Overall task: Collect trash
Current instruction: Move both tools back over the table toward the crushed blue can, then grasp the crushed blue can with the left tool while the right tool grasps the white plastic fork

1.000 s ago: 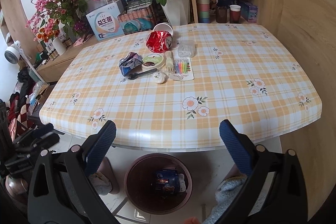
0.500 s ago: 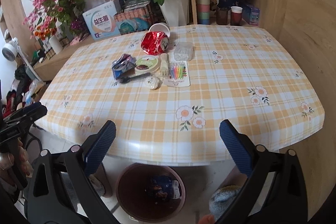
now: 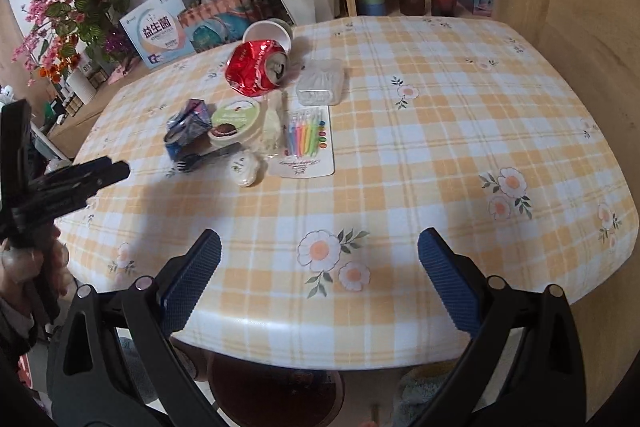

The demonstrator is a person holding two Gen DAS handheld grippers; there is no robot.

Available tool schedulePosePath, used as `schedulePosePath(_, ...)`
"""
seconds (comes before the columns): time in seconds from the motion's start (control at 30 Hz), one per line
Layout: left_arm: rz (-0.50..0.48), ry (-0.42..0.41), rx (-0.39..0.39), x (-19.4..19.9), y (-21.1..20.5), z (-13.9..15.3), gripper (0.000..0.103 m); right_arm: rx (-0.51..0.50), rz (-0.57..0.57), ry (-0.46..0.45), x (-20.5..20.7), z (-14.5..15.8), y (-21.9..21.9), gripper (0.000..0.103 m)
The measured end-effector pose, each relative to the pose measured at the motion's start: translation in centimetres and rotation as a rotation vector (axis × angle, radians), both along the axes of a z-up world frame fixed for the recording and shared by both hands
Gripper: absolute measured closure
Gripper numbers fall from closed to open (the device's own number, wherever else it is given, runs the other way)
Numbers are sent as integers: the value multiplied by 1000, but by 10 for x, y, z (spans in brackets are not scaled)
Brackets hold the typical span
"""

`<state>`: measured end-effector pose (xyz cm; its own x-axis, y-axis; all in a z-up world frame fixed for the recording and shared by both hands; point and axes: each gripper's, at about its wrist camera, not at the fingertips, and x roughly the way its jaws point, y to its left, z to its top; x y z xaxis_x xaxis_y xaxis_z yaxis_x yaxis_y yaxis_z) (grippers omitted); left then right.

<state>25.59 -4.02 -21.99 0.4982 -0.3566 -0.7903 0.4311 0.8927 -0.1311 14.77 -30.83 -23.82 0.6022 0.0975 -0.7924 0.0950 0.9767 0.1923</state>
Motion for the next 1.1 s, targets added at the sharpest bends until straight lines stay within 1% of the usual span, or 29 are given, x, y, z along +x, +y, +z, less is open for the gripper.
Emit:
schedulePosePath(0.03,-5,7,6,9,-4,-4,40,-6,6,2,4,-2,-1,6)
schedulePosePath(0.13,-31,4,48,34,-18,-17,40,-23,26,10,19,-9,-3,6)
schedulePosePath(0.37,-108,-35,198,64,-46,-47,40,-9,46,25,55,-24,-9,6)
schedulePosePath(0.43,-113,-37,204,70,-48,-51,40,-9,57,24,64,-26,-9,6)
schedulePosePath(0.5,-106,-26,178,77,-47,-52,48,-14,73,20,73,-27,-7,6)
schedulePosePath(0.6,-100,-31,159,79,-43,-51,50,-21,100,13,87,-28,-3,7)
schedulePosePath(0.63,-104,-44,163,78,-42,-51,50,-16,112,8,93,-29,-1,10)
schedulePosePath(0.67,-104,-61,173,75,-42,-49,50,-12,121,8,99,-30,1,21)
schedulePosePath(0.7,-102,-84,179,72,-38,-47,50,-11,126,11,105,-32,3,24)
schedulePosePath(0.8,-69,-93,132,68,-22,-40,50,16,145,8,128,-38,10,32)
schedulePosePath(0.83,-52,-94,116,68,-15,-37,50,22,152,12,135,-41,13,39)
schedulePosePath(0.87,-35,-91,97,66,-8,-34,50,25,160,22,144,-44,17,45)
schedulePosePath(0.9,-15,-85,73,66,1,-31,50,32,169,27,152,-47,20,47)
schedulePosePath(0.97,13,-88,48,62,14,-25,50,40,183,39,165,-53,26,57)
schedulePosePath(1.03,42,-93,19,58,29,-19,50,40,192,56,177,-58,31,62)
schedulePosePath(1.1,63,-97,-1,54,39,-14,50,28,199,65,185,-63,36,64)
